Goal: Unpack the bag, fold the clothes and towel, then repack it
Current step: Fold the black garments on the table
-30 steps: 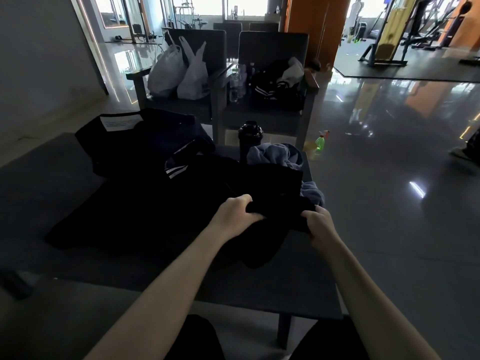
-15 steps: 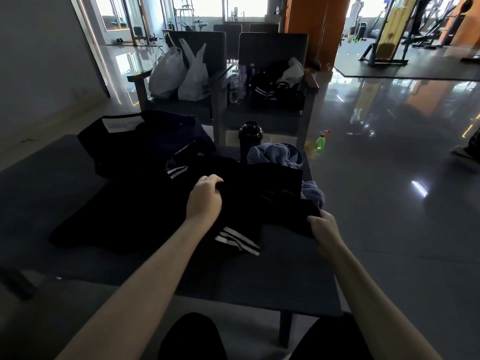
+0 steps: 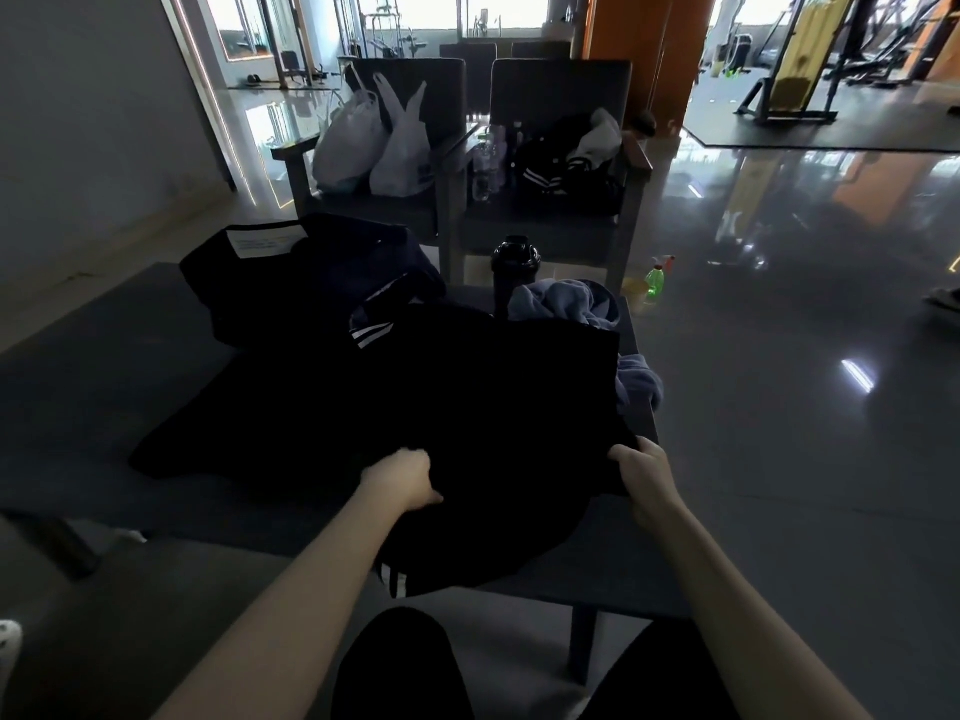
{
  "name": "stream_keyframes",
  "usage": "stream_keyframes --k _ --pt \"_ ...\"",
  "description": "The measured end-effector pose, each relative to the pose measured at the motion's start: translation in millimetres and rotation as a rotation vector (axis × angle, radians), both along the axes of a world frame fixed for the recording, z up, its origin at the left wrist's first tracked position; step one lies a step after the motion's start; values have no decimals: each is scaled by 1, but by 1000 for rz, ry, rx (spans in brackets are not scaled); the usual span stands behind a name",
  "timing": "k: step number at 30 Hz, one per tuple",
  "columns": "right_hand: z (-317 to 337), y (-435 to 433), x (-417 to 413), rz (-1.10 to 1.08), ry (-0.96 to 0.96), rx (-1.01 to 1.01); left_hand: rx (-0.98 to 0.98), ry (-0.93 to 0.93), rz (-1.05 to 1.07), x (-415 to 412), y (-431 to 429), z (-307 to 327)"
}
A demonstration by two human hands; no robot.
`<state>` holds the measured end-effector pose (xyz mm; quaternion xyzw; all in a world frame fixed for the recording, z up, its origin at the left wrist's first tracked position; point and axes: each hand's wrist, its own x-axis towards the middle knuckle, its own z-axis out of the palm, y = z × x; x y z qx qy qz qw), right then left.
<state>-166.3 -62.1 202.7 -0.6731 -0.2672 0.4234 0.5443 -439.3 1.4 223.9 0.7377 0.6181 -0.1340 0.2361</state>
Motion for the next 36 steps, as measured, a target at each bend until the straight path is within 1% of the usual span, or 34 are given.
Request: stream_keyframes --k 2,3,4,5,6,8,10,11,12,13,14,17,19,21,22,23,25,27,29,31,33,36 --pt "-2 0 0 5 -19 -6 -145 74 146 1 -6 -15" --pt "-3 1 1 8 -30 -11 -186 98 173 3 -7 -19" --pt "-4 1 1 10 -42 -17 -193 83 179 3 -9 -20" --pt "-5 0 2 11 -52 -26 -148 30 186 2 -9 -19" --pt "-6 0 3 12 -62 -33 -75 -24 190 1 -8 -17" --pt "-9 -1 5 21 -84 -47 203 -81 180 -2 -4 -4" --pt "-13 -2 5 44 -89 -59 652 -48 111 -3 -1 19" --pt "-16 -2 4 56 -92 -65 830 -9 65 -2 0 29" --pt "-18 -2 2 66 -100 -67 933 -4 28 -3 2 34" --pt "-21 -2 1 70 -111 -75 943 -9 21 -4 3 38" --pt "-23 -2 0 74 -122 -82 884 -40 41 -6 4 36" --pt "-27 -4 -1 81 -144 -124 538 -164 186 -16 -1 21" --pt "-28 -5 1 86 -162 -152 383 -290 316 -24 -5 8" --pt "-27 -7 3 84 -184 -171 361 -398 435 -31 -6 -8" --pt "-27 -8 5 81 -196 -174 369 -391 467 -35 -5 -16" --pt "-26 -8 7 76 -204 -180 358 -351 474 -38 -2 -22" --pt "-25 -9 11 70 -218 -189 275 -239 448 -44 3 -31" --pt "-25 -10 13 66 -233 -198 223 -85 379 -46 6 -37" --pt "-25 -11 14 68 -238 -205 278 77 266 -46 4 -40" --pt "-25 -13 14 63 -231 -210 362 125 193 -50 3 -43" --pt "-25 -14 15 52 -223 -214 367 50 191 -59 5 -42" --pt "-24 -16 16 45 -231 -223 222 -187 314 -79 14 -26"
